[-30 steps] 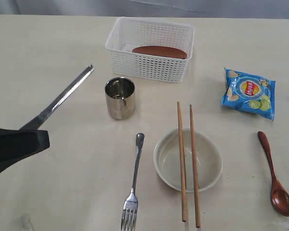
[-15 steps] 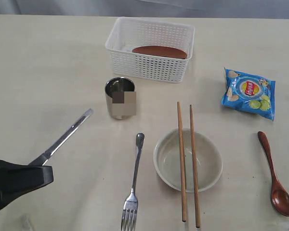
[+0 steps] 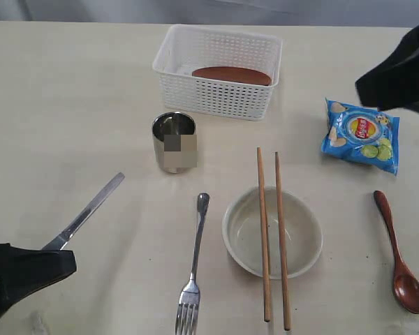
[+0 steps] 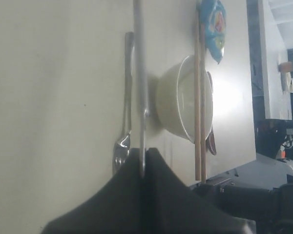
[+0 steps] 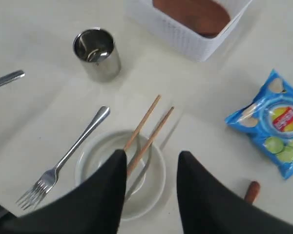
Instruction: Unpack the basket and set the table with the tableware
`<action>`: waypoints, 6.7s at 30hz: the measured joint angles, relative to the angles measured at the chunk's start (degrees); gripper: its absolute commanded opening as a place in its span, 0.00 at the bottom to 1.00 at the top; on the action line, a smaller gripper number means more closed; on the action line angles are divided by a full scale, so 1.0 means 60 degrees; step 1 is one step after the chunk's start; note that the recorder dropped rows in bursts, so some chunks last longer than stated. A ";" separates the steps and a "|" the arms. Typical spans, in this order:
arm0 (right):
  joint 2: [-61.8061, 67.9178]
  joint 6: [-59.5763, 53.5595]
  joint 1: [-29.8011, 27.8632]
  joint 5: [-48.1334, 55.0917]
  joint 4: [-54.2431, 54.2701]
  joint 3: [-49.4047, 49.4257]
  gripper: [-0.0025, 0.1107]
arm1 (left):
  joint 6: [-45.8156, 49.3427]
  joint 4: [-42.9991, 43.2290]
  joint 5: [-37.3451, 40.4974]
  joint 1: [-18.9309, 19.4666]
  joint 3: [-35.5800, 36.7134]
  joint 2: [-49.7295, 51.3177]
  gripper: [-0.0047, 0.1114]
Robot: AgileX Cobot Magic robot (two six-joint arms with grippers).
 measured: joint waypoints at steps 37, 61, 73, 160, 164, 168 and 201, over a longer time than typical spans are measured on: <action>0.3225 -0.4082 0.2404 -0.5946 1.2095 0.3173 0.45 | 0.4669 -0.4241 0.0625 0.0000 0.0244 -0.0009 0.04; 0.5727 -0.4728 0.3664 -0.8123 1.6369 0.2062 0.55 | 0.5027 -0.4241 0.0334 0.0000 0.0252 -0.0481 0.04; 0.6624 -0.4876 0.3664 -0.7276 1.6575 0.1176 0.24 | 0.5078 -0.4241 0.0334 0.0000 0.0252 -0.0481 0.04; 0.6573 0.0448 0.3283 -0.5913 0.7335 0.1042 0.02 | 0.3937 0.0223 -0.1701 0.0000 -0.1624 -0.2916 0.04; 0.6749 0.0747 0.3358 -0.6009 0.7212 0.1042 0.02 | 0.3804 0.0469 -0.1773 0.0000 -0.1624 -0.2916 0.04; 0.6904 0.1211 0.3602 -0.6206 0.6975 0.1042 0.02 | 0.3778 0.0493 -0.1812 0.0000 -0.1677 -0.2916 0.04; 0.8498 0.6298 0.4125 -0.4747 0.1950 -0.0721 0.02 | 0.3778 0.0518 -0.1842 0.0000 -0.1760 -0.2932 0.04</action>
